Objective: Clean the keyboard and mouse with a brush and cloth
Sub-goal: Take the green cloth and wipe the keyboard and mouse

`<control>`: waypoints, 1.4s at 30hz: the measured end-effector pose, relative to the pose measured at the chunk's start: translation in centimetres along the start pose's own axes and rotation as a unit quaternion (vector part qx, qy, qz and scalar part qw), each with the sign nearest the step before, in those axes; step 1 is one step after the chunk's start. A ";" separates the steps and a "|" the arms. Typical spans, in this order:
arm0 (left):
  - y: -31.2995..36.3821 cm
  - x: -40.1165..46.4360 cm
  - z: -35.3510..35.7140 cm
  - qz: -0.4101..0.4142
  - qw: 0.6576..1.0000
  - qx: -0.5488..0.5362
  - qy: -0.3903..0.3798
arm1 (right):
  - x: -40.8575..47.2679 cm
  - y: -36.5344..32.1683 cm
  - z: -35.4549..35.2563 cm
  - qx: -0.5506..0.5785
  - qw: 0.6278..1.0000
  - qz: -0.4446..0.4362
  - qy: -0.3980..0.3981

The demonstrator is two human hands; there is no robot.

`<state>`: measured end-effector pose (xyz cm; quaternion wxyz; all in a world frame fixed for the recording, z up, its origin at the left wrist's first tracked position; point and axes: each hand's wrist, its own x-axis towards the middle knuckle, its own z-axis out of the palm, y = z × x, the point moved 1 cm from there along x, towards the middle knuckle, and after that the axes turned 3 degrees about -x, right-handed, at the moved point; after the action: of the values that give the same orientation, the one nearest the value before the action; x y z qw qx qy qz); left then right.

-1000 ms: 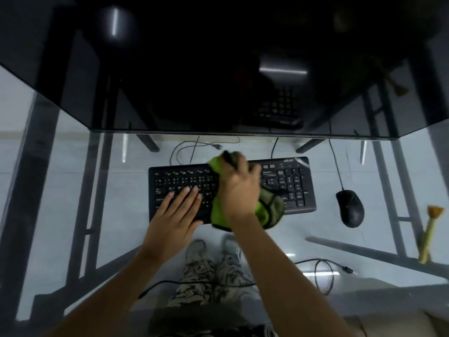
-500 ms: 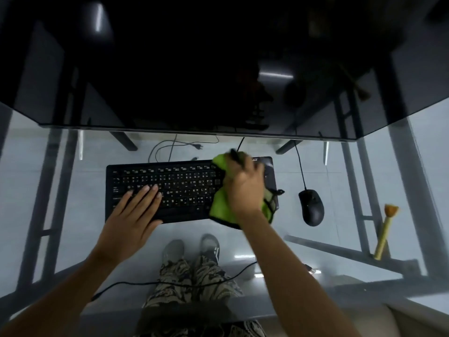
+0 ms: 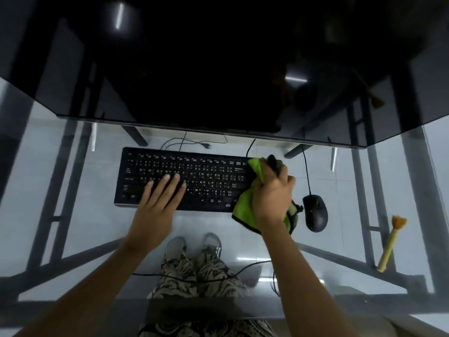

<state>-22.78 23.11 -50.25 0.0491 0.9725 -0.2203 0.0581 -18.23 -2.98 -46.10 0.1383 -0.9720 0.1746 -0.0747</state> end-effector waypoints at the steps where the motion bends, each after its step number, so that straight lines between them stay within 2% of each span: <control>1: 1.2 0.7 0.2 -0.021 1.000 -0.004 -0.004 | -0.9 -1.2 0.1 -0.004 1.000 -0.025 0.002; 3: 3.1 1.9 1.1 -0.044 0.999 -0.005 -0.019 | -3.1 -3.4 0.5 -0.011 0.993 -0.120 -0.007; 5: 3.9 2.3 1.9 -0.042 0.998 0.000 -0.037 | -4.8 -4.1 0.9 -0.025 0.967 -0.250 -0.044; 7: 3.8 2.2 2.5 -0.037 0.999 0.006 -0.021 | -3.6 -2.6 0.8 -0.041 0.948 -0.309 -0.058; 8: 3.8 2.1 2.7 -0.034 0.999 0.006 -0.008 | -2.5 -1.3 0.6 -0.041 0.956 -0.285 -0.050; 11: 4.0 2.2 2.8 -0.032 0.999 0.006 0.009 | -1.2 0.9 -0.1 -0.009 0.994 -0.105 0.001; 12: 4.0 2.3 2.9 -0.034 0.999 0.004 0.009 | -1.8 0.1 -0.1 -0.007 0.995 -0.095 0.005; 15: 3.9 2.3 2.8 -0.038 0.999 0.001 0.002 | -3.7 -3.2 0.1 -0.014 0.972 -0.234 -0.023; 17: 4.0 2.2 2.9 -0.035 0.999 0.003 -0.001 | -1.7 -3.1 0.5 -0.016 0.962 -0.266 -0.056; 19: 4.0 2.4 2.8 -0.033 0.999 0.000 -0.001 | 1.2 -2.4 0.5 -0.020 0.971 -0.235 -0.045; 23: 3.9 2.4 2.6 -0.034 0.999 -0.010 -0.008 | 3.1 -0.7 -0.1 -0.048 0.967 -0.245 -0.040; 27: 4.0 2.5 2.6 -0.040 0.999 -0.016 -0.007 | 3.7 4.1 -1.2 -0.013 0.998 -0.064 -0.019; 28: 4.0 2.5 2.7 -0.041 0.999 -0.018 -0.006 | 3.2 3.5 -1.3 -0.018 0.998 -0.064 -0.015; 31: 4.1 2.5 2.6 -0.038 0.999 -0.020 -0.003 | 1.6 -1.0 -0.8 -0.027 0.970 -0.239 -0.023; 32: 4.0 2.3 2.5 -0.040 0.999 -0.021 -0.004 | 1.8 -1.7 -0.4 -0.029 0.961 -0.271 -0.037; 33: 4.0 2.3 2.4 -0.041 0.999 -0.026 -0.005 | 2.9 -1.6 -0.3 -0.032 0.963 -0.262 -0.053; 37: 4.0 2.6 2.3 -0.044 0.999 -0.031 -0.003 | 6.9 2.6 -0.5 -0.006 0.997 -0.060 -0.045; 42: 4.0 2.2 2.2 -0.040 0.998 -0.038 -0.006 | -0.2 4.1 -1.2 0.027 0.998 -0.035 -0.037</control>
<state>-22.31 18.34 -51.87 0.0866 0.9782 -0.1838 0.0421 -19.99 -6.89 -46.19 0.1684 -0.9755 0.1332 -0.0485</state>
